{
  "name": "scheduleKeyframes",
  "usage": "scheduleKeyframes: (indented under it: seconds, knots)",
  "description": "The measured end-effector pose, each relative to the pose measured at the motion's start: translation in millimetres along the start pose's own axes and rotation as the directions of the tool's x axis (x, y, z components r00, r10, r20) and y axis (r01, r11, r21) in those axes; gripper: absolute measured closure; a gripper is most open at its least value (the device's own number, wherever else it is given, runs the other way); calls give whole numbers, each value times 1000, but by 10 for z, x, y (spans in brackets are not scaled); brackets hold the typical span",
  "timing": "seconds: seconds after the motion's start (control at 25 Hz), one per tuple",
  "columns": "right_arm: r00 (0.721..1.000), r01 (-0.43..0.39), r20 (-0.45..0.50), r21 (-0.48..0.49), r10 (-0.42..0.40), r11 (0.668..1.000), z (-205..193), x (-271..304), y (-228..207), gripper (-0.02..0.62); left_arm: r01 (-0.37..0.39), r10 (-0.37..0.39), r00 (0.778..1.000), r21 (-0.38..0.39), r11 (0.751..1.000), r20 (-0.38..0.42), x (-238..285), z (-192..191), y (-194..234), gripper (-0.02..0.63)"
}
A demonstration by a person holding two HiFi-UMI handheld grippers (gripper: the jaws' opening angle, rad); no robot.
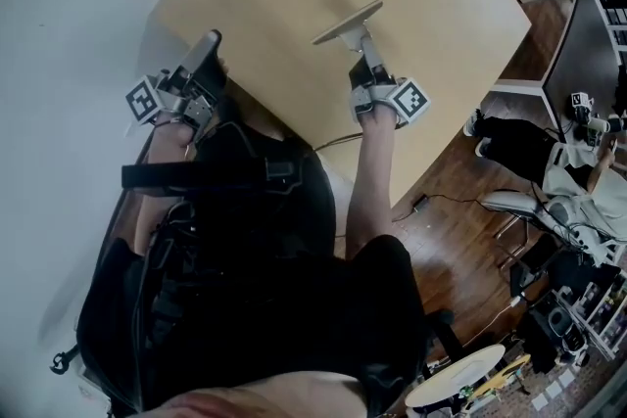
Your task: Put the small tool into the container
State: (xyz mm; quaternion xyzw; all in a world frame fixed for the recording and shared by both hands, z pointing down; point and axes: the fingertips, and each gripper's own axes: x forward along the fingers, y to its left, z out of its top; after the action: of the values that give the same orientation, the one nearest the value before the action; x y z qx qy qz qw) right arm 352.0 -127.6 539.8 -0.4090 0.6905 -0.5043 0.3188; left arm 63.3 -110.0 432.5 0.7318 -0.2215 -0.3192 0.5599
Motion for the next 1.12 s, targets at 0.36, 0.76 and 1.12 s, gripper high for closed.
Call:
scheduleKeyframes:
  seconds: [0.36, 0.76, 1.12]
  knots:
    - [998, 25, 54, -104, -20, 994, -484, 823, 588, 603, 53, -53, 999, -41, 998, 7, -371, 1019, 43, 574]
    - [988, 43, 151, -233, -8, 971, -761, 1198, 1129, 604, 94, -99, 994, -114, 989, -37, -585, 1434, 108, 574]
    - [991, 44, 131, -319, -2, 947, -538, 1623, 1190, 604, 78, -81, 997, -145, 986, -19, -417, 1508, 273, 574]
